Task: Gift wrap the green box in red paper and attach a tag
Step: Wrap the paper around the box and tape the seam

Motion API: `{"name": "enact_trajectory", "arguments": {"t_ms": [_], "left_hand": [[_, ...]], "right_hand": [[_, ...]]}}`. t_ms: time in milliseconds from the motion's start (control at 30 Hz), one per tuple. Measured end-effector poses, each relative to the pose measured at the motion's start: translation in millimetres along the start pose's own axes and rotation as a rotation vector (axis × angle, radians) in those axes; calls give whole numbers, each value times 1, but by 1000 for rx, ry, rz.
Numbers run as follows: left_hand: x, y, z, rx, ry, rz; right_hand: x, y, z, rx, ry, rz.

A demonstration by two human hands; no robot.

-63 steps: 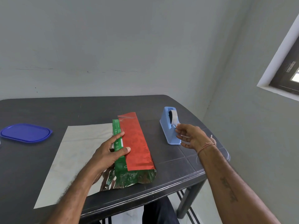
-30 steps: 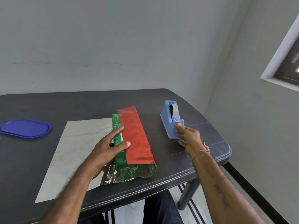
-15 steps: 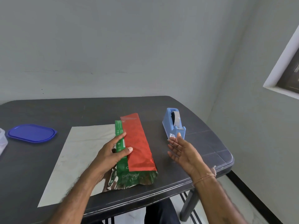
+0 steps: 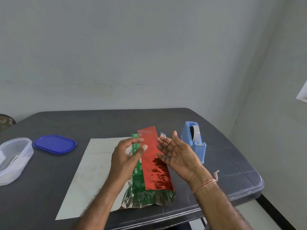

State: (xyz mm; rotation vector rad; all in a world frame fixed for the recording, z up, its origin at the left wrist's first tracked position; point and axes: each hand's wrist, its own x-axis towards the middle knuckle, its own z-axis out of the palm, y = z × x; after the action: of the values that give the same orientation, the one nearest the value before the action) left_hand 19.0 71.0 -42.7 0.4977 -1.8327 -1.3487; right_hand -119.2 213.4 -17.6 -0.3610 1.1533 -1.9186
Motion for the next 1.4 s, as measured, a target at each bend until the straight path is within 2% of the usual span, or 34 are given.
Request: {"name": "enact_trajectory", "arguments": {"t_ms": [267, 600, 667, 800, 867, 933, 1000, 1167, 1300, 1400], "left_hand": [[10, 26, 12, 67, 12, 164], [5, 13, 16, 135, 135, 107], [5, 12, 16, 107, 130, 83], [3, 13, 15, 39, 90, 9], [2, 14, 12, 34, 64, -2], [2, 16, 8, 46, 6, -16], [4, 16, 5, 78, -55, -26], [6, 16, 2, 145, -103, -22], [5, 13, 2, 162, -115, -43], [4, 12, 1, 188, -123, -58]], "right_hand": [[5, 0, 20, 10, -81, 78], [8, 10, 25, 71, -77, 83], [6, 13, 25, 10, -50, 18], [2, 15, 23, -314, 64, -278], [1, 10, 20, -428, 102, -354], [2, 2, 16, -511, 95, -355], [3, -6, 14, -585, 11, -296], [8, -16, 9, -673, -121, -284], [9, -11, 6, -682, -140, -275], [8, -5, 5, -671, -86, -296]]}}
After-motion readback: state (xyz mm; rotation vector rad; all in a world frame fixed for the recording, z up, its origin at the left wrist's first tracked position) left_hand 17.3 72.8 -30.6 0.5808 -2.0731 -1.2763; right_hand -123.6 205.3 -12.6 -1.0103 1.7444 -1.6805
